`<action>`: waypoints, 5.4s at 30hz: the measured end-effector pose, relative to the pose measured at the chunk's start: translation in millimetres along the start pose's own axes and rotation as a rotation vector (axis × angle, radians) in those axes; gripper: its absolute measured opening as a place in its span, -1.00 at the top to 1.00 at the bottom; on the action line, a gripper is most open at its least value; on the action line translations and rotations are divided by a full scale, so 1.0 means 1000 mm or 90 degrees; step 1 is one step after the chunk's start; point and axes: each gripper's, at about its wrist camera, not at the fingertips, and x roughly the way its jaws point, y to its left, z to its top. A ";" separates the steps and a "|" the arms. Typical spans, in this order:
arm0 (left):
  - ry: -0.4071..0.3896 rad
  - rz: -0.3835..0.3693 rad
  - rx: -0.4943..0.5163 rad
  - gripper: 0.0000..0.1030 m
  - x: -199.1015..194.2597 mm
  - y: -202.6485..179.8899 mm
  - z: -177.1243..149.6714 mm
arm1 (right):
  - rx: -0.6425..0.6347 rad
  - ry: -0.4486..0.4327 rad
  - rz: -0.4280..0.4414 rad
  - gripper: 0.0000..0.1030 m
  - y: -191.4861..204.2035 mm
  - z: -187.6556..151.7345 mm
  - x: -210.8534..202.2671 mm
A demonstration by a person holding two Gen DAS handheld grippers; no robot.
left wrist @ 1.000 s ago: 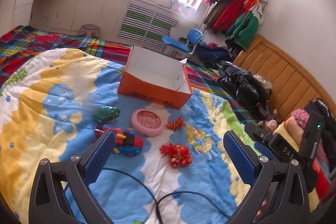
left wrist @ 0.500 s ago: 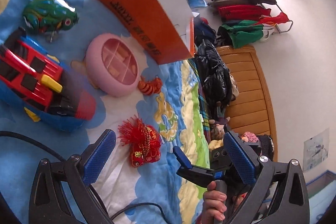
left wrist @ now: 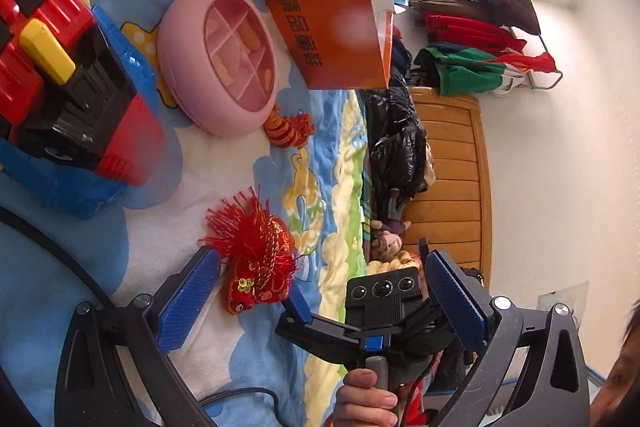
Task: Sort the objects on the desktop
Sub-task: 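Close the left gripper on the red tassel ornament while the right gripper closes on it too, then lift the red tassel ornament with both grippers toward the orange box, then lower the ornament into the orange box and open both grippers, then move both grippers over the red-and-blue toy car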
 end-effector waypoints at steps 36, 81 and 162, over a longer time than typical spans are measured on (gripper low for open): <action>-0.012 0.150 -0.173 0.35 0.021 0.039 0.002 | -0.054 -0.015 -0.198 0.32 -0.004 -0.006 0.023; -0.100 0.047 0.003 0.48 0.016 -0.027 0.032 | -0.171 -0.081 -0.129 0.38 0.061 -0.011 0.028; -0.208 0.308 0.312 -0.22 -0.094 -0.067 0.010 | -0.384 -0.088 -0.264 -0.58 0.126 -0.021 0.044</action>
